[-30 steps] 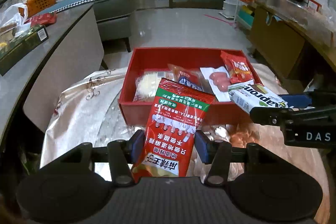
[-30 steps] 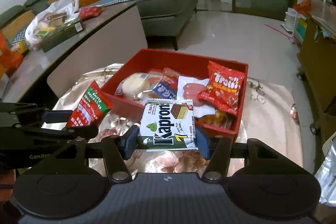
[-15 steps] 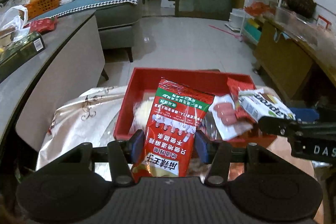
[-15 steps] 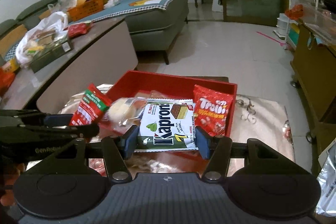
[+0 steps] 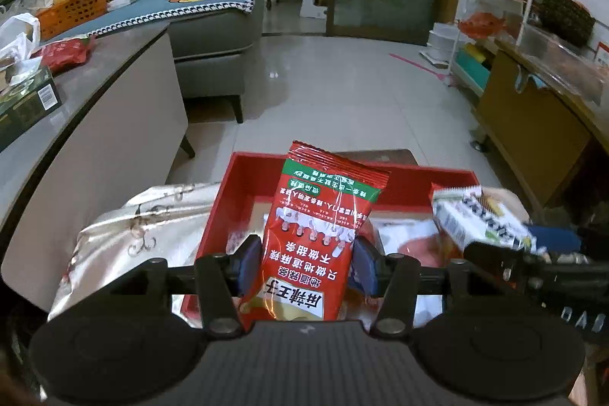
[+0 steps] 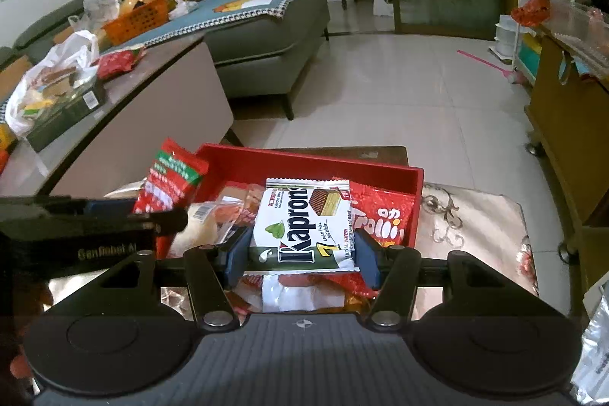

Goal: Organize snacks
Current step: 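Lift both snacks and carry them over the red box, then lower both snacks into the red box and open both grippers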

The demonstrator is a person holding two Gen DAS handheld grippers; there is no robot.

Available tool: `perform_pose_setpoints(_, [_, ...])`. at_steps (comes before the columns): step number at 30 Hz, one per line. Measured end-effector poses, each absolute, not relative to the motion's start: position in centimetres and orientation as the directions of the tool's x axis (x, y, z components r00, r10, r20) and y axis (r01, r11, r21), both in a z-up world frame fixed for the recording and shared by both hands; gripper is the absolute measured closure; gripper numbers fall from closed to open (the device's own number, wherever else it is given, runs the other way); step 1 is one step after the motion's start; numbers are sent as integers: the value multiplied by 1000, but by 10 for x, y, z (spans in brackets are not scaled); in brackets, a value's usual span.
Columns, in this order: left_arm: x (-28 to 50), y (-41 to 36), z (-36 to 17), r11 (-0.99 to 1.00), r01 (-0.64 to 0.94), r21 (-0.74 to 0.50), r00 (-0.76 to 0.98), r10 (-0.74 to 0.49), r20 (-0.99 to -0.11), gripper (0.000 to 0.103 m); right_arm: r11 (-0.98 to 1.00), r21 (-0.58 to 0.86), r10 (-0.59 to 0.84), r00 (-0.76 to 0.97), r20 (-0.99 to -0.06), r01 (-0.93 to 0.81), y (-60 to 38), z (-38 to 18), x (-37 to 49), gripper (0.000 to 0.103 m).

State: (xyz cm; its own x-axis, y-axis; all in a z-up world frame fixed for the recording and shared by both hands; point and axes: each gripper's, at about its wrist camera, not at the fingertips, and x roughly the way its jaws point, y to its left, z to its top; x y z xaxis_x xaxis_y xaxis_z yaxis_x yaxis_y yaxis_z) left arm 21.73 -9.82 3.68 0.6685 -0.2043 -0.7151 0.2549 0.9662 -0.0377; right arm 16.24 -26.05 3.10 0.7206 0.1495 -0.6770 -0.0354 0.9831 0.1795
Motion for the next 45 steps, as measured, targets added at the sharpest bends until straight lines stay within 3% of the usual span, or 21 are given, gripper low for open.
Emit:
perform_pose_setpoints(21, [253, -116, 1, 970, 240, -31, 614, -177, -769, 57, 987, 160, 127, 668, -733, -12, -260, -2, 195, 38])
perform_pose_setpoints(26, [252, -120, 2, 969, 247, -9, 616, -165, -770, 56, 987, 162, 124, 663, -738, -5, -260, -3, 196, 35])
perform_pose_setpoints(29, [251, -120, 5, 970, 244, 1, 624, -156, -766, 52, 985, 170, 132, 661, -739, -6, -261, -3, 197, 26])
perform_pose_setpoints(45, [232, -99, 27, 979, 204, 7, 647, -130, -751, 45, 986, 165, 110, 689, -716, 15, -259, 14, 180, 20])
